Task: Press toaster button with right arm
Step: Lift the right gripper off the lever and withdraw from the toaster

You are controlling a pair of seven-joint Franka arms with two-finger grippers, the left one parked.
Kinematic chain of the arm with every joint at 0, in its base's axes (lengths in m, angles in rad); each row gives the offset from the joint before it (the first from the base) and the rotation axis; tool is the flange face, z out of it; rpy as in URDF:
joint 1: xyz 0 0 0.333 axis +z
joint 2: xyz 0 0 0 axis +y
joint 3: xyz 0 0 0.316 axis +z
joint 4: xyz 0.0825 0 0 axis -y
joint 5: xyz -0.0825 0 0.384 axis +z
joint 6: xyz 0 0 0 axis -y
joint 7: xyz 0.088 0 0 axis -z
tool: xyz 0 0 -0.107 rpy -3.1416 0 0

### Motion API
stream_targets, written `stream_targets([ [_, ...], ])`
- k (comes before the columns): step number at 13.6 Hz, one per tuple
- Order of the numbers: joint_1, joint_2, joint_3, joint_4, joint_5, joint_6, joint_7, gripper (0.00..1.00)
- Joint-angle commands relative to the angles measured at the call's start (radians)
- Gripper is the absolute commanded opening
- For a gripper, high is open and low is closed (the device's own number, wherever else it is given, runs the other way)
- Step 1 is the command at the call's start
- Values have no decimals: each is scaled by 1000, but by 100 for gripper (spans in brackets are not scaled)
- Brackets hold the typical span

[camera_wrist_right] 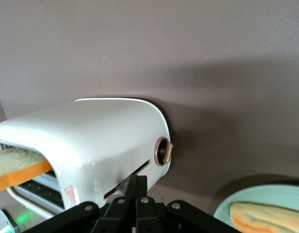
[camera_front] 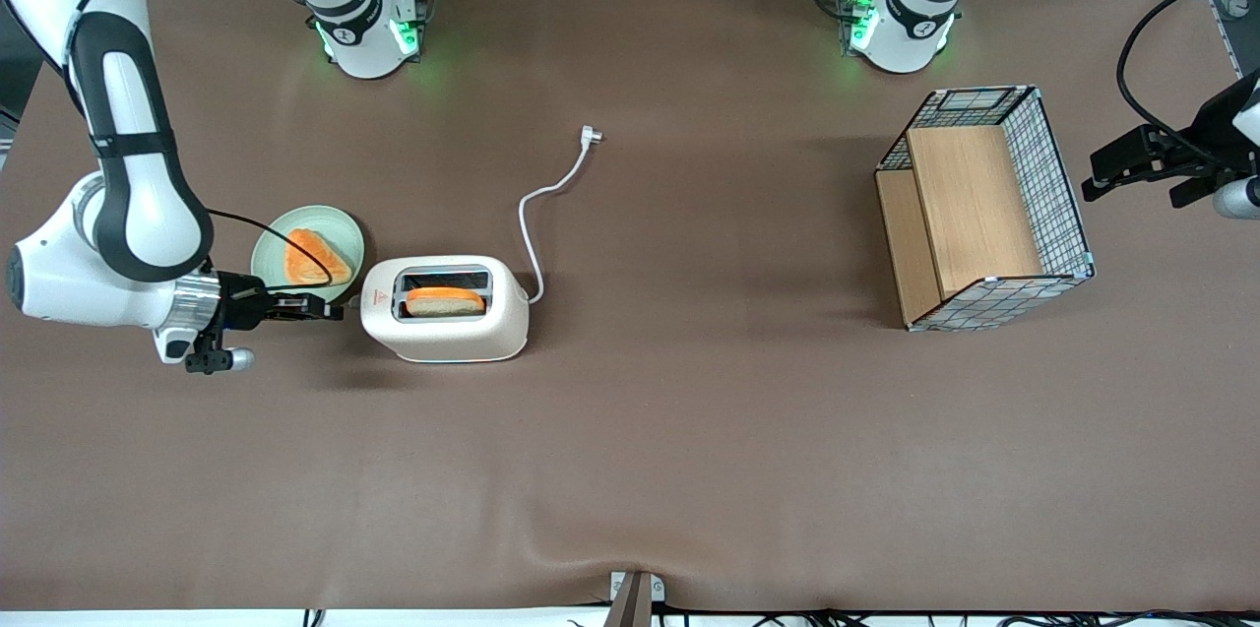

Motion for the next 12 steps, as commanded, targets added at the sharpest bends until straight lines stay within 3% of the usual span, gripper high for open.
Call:
stream_targets([
  [1,-4,19,-6,171,-107,-170,127,23],
  [2,-4,19,-6,237,-163,-235,157,32],
  [3,-3,19,-6,289,-206,-278,172,88],
  [4,-3,13,-6,323,-240,-310,175,100],
  [7,-3,-36,-9,383,-355,-335,175,100],
  [9,8,-37,6,510,-519,-410,155,100],
  [10,25,-35,5,576,-550,-479,158,100],
  [12,22,-38,3,632,-552,-528,163,100],
])
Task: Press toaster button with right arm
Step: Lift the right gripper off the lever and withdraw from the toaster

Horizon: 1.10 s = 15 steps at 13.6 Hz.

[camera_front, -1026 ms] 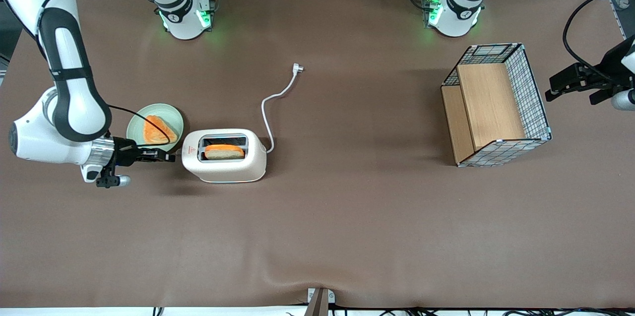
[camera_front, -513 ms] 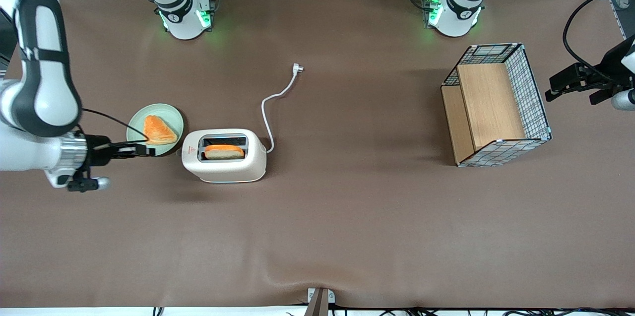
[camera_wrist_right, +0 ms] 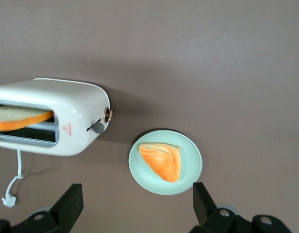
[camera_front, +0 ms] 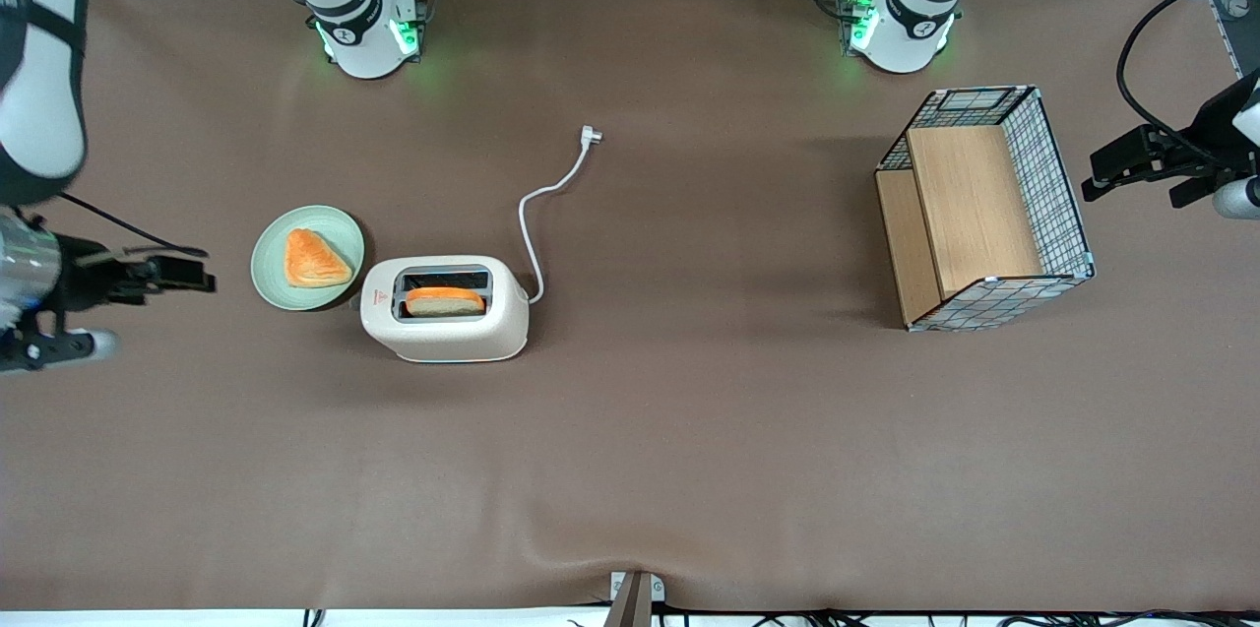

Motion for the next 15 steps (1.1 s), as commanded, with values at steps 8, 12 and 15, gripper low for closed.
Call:
stream_targets([
  [8,-62,-338,35,-201,-34,-21,85,100],
  [12,-86,-447,38,-341,-34,32,79,100],
  [15,-88,-435,53,-321,-74,46,77,100],
])
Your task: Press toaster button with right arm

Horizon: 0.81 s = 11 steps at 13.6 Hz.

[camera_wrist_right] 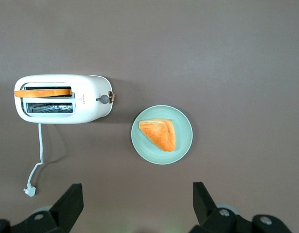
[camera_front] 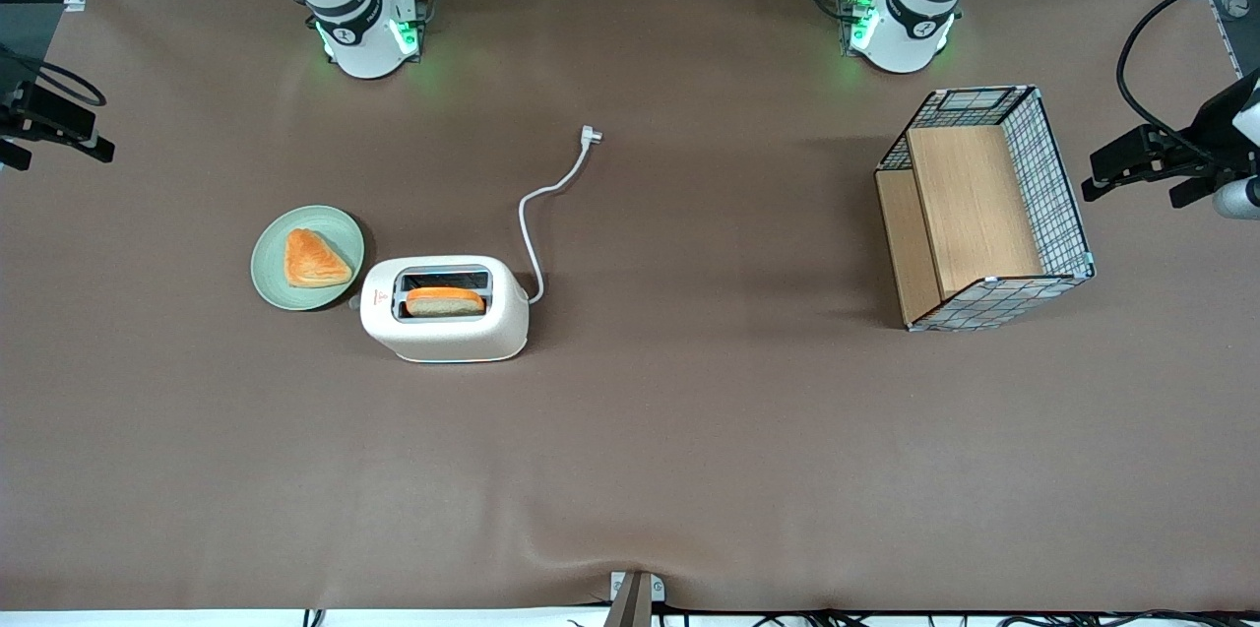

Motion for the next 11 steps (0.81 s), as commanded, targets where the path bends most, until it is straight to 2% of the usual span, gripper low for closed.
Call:
stream_targets([
  [1,-31,-20,55,-23,-77,34,15,100],
  [11,-23,-18,57,-22,-70,37,12,100],
])
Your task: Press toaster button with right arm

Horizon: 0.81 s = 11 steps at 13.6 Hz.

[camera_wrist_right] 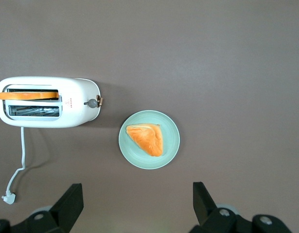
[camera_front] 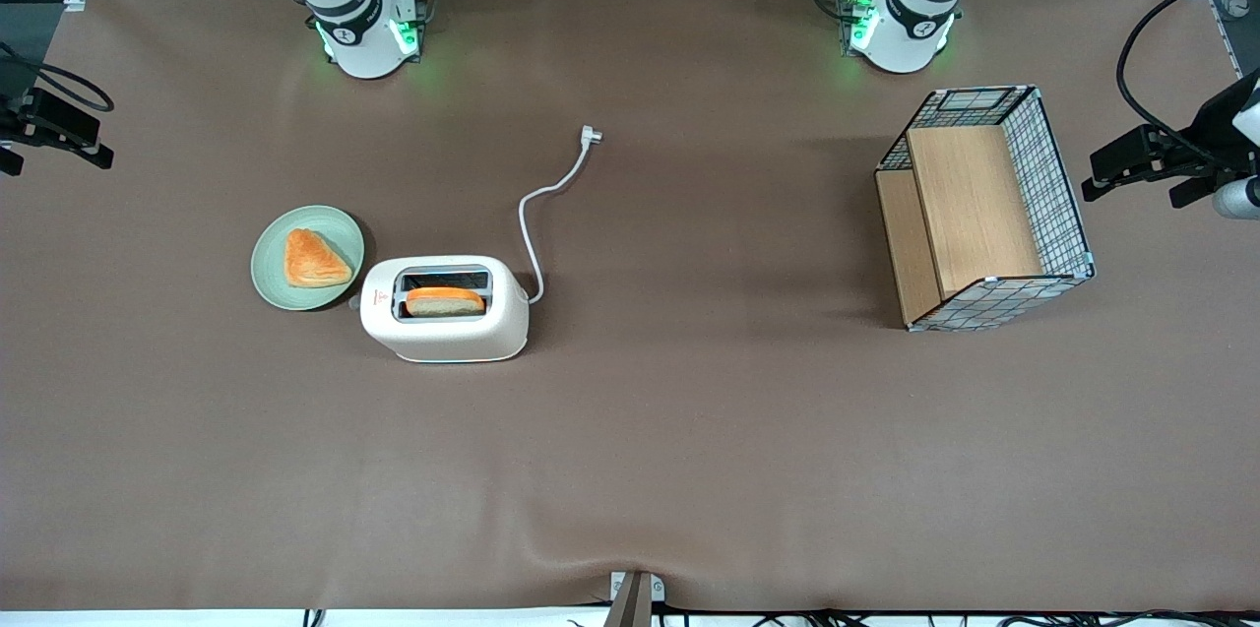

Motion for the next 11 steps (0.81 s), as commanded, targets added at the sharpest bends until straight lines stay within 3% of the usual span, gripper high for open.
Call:
stream_targets([
  [1,-13,-18,18,-17,-10,5,12,100],
  [11,-13,-9,18,-11,-37,22,99,100],
])
